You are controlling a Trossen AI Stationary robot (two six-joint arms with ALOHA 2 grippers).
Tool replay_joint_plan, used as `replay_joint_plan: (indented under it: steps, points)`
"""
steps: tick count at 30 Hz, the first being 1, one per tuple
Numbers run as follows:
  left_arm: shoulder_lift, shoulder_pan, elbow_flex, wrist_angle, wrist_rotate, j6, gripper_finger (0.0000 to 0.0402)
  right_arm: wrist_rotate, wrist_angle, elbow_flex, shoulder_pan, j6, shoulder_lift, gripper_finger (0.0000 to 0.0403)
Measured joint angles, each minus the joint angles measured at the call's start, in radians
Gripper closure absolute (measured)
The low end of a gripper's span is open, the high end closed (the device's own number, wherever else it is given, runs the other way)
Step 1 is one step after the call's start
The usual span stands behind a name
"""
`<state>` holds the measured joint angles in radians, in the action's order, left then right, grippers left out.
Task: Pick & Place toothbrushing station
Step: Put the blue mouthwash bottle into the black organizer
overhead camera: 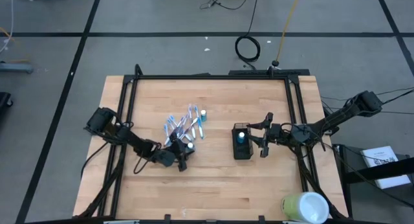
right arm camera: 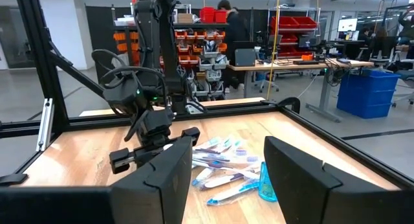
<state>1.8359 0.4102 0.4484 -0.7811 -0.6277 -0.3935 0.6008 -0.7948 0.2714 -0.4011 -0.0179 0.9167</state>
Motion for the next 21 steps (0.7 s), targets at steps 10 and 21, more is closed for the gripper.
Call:
replay_joint_plan:
  steps: [10, 21]
  points:
    - [-0.012, -0.045, 0.029, -0.03, 0.087, -0.002, 0.0304, -0.026, 0.039, 0.031, 0.0, 0.031, 0.02, 0.0216]
    - [-0.018, -0.147, 0.343, 0.347, 0.342, 0.201, 0.0304, -0.05, 0.838, 0.545, 0.009, -0.011, 0.228, 0.0216]
